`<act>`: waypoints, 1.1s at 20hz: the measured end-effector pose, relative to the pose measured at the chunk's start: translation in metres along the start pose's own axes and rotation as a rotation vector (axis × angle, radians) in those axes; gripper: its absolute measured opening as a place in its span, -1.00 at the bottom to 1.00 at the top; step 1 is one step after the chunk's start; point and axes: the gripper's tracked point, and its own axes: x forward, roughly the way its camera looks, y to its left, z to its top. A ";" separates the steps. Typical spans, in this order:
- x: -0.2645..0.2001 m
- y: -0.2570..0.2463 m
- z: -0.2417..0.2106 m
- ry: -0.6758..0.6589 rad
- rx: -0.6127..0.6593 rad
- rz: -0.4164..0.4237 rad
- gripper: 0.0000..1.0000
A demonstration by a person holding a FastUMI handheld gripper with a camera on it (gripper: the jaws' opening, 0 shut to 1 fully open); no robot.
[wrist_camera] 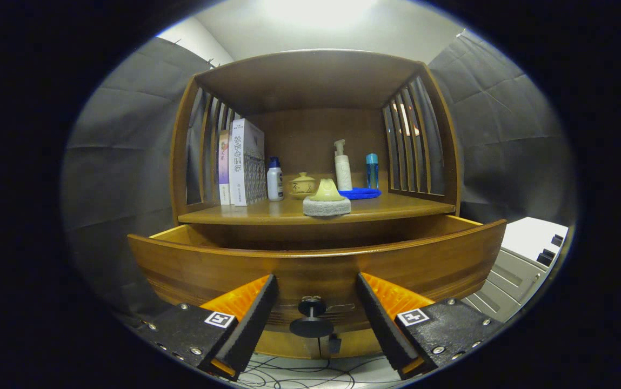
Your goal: Pull open the drawer, take out the items inside it, and place them on the countertop above the cabinet.
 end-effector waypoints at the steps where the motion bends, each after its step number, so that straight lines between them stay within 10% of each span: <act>1: 0.004 0.000 0.000 0.003 0.002 -0.001 0.87; 22: 0.104 -0.007 0.011 0.009 -0.038 -0.009 0.87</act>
